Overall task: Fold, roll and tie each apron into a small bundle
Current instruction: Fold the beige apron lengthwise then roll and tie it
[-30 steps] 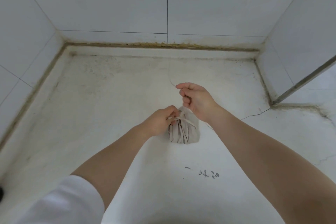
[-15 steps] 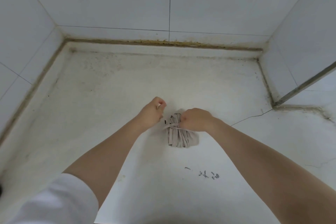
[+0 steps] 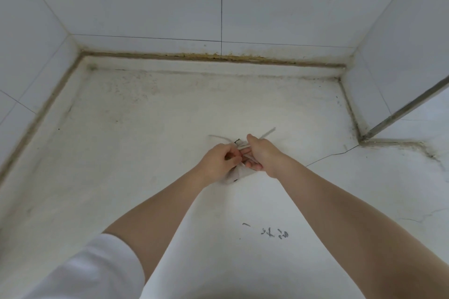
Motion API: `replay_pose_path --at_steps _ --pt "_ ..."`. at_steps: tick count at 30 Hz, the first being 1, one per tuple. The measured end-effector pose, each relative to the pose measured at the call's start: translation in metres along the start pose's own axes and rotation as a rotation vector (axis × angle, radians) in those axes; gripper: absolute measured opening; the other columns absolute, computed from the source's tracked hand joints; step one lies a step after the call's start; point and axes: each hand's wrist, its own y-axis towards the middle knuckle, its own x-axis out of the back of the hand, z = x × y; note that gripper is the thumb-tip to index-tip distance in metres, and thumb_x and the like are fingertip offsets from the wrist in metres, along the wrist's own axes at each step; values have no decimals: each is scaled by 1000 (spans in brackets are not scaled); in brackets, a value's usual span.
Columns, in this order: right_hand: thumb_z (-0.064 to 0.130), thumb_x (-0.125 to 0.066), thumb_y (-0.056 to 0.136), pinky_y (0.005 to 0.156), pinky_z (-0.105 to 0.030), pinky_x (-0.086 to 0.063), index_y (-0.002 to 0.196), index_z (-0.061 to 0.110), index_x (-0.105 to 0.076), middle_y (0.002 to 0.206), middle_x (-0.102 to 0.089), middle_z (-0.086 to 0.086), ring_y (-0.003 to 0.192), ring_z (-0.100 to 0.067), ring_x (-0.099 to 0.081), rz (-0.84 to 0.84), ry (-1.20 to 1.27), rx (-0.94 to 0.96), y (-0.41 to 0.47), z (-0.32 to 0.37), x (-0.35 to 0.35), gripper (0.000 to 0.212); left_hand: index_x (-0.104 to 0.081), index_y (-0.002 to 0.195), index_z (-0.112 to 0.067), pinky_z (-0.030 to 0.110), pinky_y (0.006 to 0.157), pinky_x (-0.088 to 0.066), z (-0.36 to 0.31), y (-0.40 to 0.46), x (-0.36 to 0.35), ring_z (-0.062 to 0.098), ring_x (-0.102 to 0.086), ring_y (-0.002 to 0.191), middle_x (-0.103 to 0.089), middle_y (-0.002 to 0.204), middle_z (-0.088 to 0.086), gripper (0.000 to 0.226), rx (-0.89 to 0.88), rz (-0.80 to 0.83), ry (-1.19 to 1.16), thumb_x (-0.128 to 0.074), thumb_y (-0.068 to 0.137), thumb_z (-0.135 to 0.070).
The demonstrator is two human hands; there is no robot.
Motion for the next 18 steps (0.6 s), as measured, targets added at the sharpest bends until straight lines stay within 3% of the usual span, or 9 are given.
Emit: replay_pose_path --at_steps 3,7,10,12,15,18 --pt "32 -28 102 44 -17 -43 81 9 -57 76 -63 -1 54 -15 -45 -36 62 16 -1 2 -6 42 -51 90 -15 10 56 -35 5 5 -5 8 -46 64 -52 74 -5 7 -7 -111 70 -58 90 -16" --pt "40 -31 100 56 -17 -47 85 10 -57 74 -56 -3 63 -14 -51 -30 49 37 0 2 -4 42 -53 97 -16 9 57 -36 3 10 -5 9 -47 66 -49 69 -11 7 0 -135 65 -55 93 -21" --pt "43 -35 99 59 -18 -42 79 10 -57 72 -55 -5 55 -11 -49 -6 -79 90 0 4 0 44 -58 84 -13 13 55 -34 -2 15 2 11 -47 67 -51 69 -9 16 -29 -135 128 -53 94 -25" --pt "37 -47 96 55 -15 -38 77 12 -57 68 -54 1 53 -6 -47 17 -143 144 -5 8 5 33 -56 75 -12 14 53 -33 -5 16 7 8 -44 60 -49 65 -8 23 -30 -142 116 -52 94 -24" --pt "20 -69 85 50 -3 -38 90 8 -67 72 -61 7 59 5 -54 91 -176 259 -9 13 17 12 -48 62 -15 12 46 -29 -8 13 12 9 -37 54 -43 58 -4 35 105 -136 -201 -45 97 -21" --pt "2 -63 85 55 -3 -39 93 6 -70 76 -62 7 65 5 -56 39 -133 281 -6 15 25 11 -45 61 -13 21 52 -32 -6 12 18 15 -40 58 -46 61 1 40 220 -135 -531 -38 100 -23"
